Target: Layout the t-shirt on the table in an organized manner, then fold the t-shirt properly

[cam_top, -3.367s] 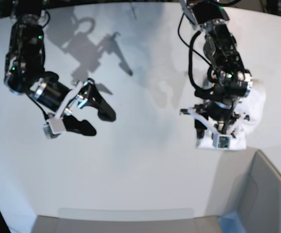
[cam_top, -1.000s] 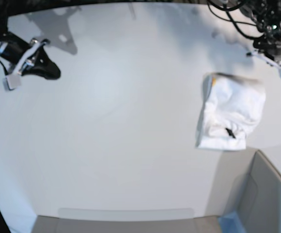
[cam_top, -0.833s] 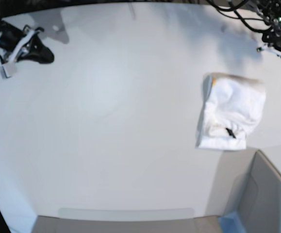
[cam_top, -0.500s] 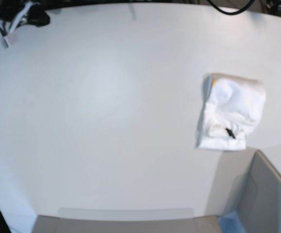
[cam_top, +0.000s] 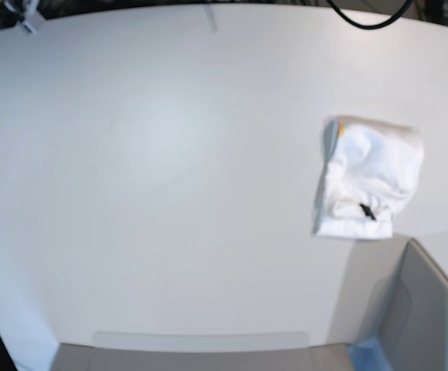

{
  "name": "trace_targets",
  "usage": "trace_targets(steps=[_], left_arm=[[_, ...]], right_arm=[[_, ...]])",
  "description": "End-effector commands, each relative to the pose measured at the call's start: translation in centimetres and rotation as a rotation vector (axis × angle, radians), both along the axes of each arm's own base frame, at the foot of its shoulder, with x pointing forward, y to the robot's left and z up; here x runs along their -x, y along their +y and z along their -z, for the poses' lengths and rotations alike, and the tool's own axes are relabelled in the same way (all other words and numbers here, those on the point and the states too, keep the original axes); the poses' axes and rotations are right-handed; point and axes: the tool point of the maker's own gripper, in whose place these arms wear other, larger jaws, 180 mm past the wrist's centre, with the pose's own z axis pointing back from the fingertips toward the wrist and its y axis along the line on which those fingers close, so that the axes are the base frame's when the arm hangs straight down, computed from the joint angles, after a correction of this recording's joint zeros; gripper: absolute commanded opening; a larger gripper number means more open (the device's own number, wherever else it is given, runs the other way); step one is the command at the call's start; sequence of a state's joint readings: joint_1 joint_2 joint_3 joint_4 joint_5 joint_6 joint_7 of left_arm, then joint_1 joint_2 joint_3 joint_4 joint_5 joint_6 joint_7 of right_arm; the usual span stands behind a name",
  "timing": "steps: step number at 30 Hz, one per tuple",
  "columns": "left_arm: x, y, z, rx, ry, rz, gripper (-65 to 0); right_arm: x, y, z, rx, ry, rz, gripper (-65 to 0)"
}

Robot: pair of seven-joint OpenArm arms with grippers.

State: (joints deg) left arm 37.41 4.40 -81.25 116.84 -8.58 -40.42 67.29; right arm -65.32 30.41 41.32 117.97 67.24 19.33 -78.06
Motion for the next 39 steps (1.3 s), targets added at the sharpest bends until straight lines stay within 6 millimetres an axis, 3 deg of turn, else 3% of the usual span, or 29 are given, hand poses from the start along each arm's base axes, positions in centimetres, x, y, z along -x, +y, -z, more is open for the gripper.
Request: trace_targets(steps=[1,4,7,9,11,13,17,20,24,30,34,39], left_arm=[[1.5,0.1,-1.1,-0.019,0.047,-0.012,-65.0],[2.5,-0.6,-0.9,-0.002,0.063,-0.027,-65.0],[3.1,-0.7,-0.2,0.019,0.068,-0.041,-65.0],[3.8,-1.1,0.9,0.056,0.07,-0.062,-65.0],[4.3,-1.9,2.9,0.119,0.071,-0.076,-65.0],[5.0,-2.8,4.7,0.187,0.083,-0.088,-65.0],[6.3,-6.0,10.6,0.361,0.064,-0.094,-65.0],[6.6,-8.7,14.6,0.474,0.031,-0.087,-65.0],[6.5,-12.8,18.6,0.606,0.011,-0.061,-65.0],[5.8,-18.7,22.3,0.775,0.006,-0.003,-65.0],[5.7,-20.9,24.0,0.841,0.0,0.045,-65.0],[4.7,-24.0,26.7,0.954,0.015,0.087,-65.0]], right_arm=[[0.9,0.4,-0.1,-0.01,0.031,-0.03,-65.0],[4.0,0.9,1.1,0.031,0.125,-0.118,-65.0],[6.7,2.6,2.8,0.046,0.163,-0.229,-65.0],[8.3,4.0,3.5,0.039,0.169,-0.3,-65.0],[9.4,3.9,4.1,0.05,0.199,-0.325,-65.0],[9.6,3.3,5.1,0.057,0.226,-0.304,-65.0],[11.3,-0.2,8.0,0.12,0.332,-0.256,-65.0],[12.1,-0.6,9.3,0.109,0.34,-0.265,-65.0],[13.7,-0.8,10.7,0.108,0.398,-0.341,-65.0],[15.6,-3.5,16.0,0.205,0.4,-0.432,-65.0],[16.9,-4.7,17.7,0.223,0.439,-0.484,-65.0],[16.4,-6.7,19.9,0.281,0.45,-0.525,-65.0]])
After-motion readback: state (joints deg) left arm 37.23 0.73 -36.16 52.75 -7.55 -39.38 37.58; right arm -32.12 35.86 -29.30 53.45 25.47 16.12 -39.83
